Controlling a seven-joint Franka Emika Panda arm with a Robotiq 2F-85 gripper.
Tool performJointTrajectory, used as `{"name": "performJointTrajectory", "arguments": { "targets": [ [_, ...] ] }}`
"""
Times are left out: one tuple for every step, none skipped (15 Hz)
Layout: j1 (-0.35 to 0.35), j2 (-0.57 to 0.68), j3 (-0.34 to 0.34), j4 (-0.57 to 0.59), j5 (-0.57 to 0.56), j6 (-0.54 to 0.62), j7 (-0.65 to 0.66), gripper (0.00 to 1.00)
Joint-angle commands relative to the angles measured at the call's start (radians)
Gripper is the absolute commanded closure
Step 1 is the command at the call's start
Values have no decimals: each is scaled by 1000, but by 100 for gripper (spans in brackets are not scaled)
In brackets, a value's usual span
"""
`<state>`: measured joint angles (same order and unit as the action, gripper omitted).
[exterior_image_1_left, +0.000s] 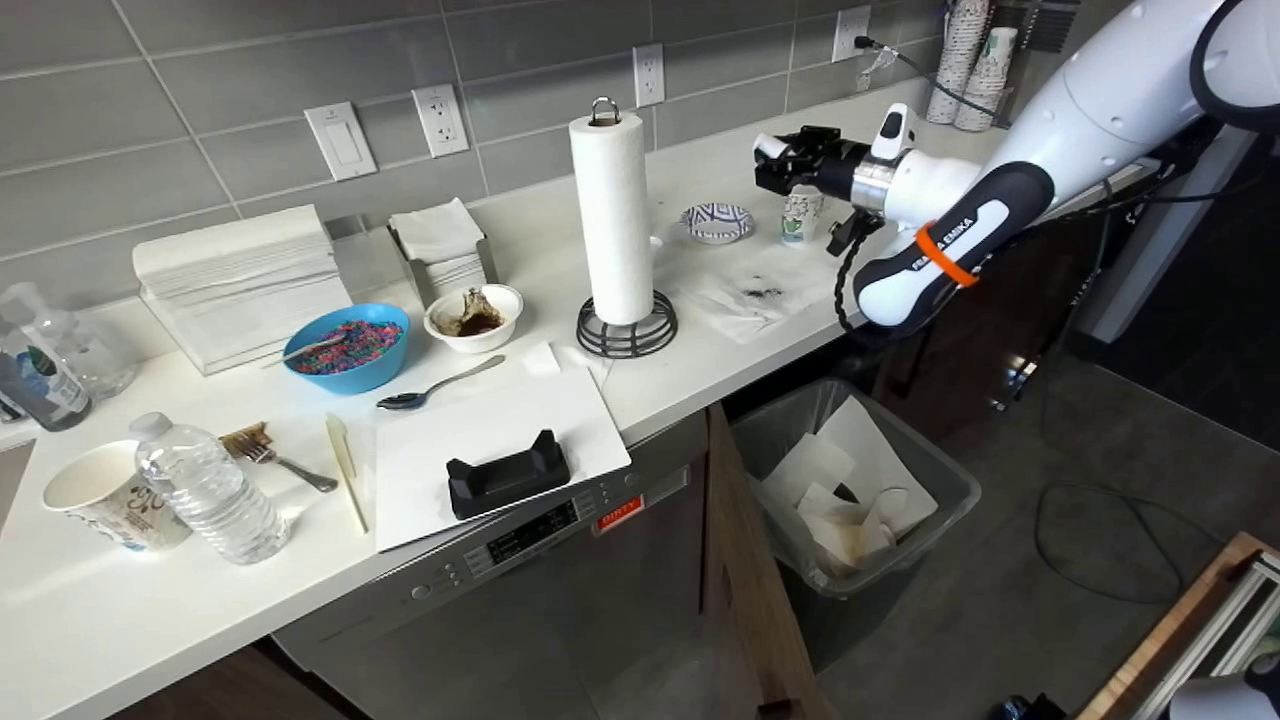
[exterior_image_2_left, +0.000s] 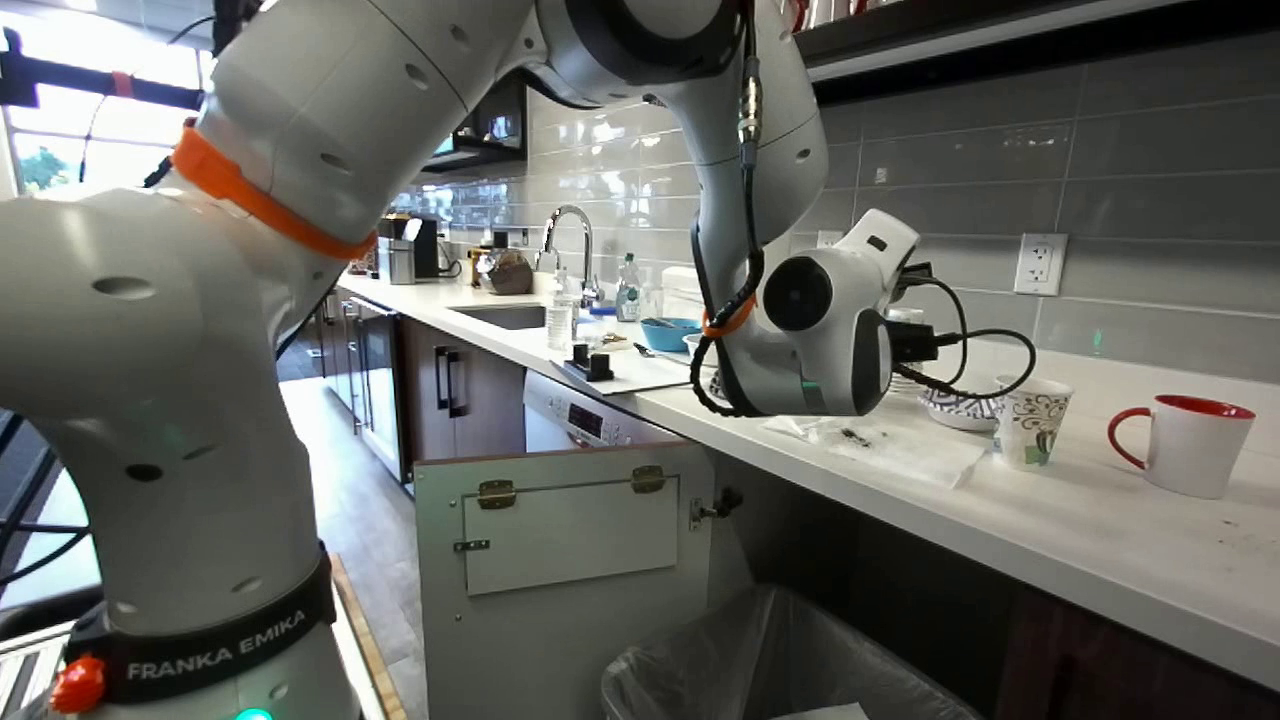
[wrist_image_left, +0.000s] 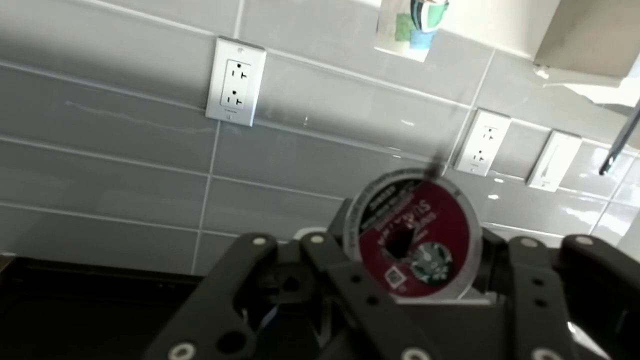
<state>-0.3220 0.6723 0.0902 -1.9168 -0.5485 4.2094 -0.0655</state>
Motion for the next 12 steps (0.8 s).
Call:
{"name": "performJointTrajectory", "arguments": {
  "targets": [
    [87, -13, -99, -20, 49, -15, 4, 86],
    [100, -12, -114, -21, 56, -18, 2, 86],
    [107, -12, -120, -19, 44, -5, 14, 86],
    [109, -9, -123, -14, 31, 11, 26, 86],
    [107, -5, -121, -9, 13, 38, 43, 86],
    [105, -7, -116, -8, 2, 55, 56, 86],
    [25, -7, -13, 24, -21, 11, 32, 86],
    [16, -7, 1, 27, -26, 11, 33, 86],
    [-21, -2, 53, 45, -46, 10, 38, 86],
    [-67, 8, 113, 70, -67, 10, 35, 86],
    [-91, 11, 146, 72, -71, 10, 26, 86],
    [-110, 10, 171, 68, -71, 8, 19, 86]
  ]
}}
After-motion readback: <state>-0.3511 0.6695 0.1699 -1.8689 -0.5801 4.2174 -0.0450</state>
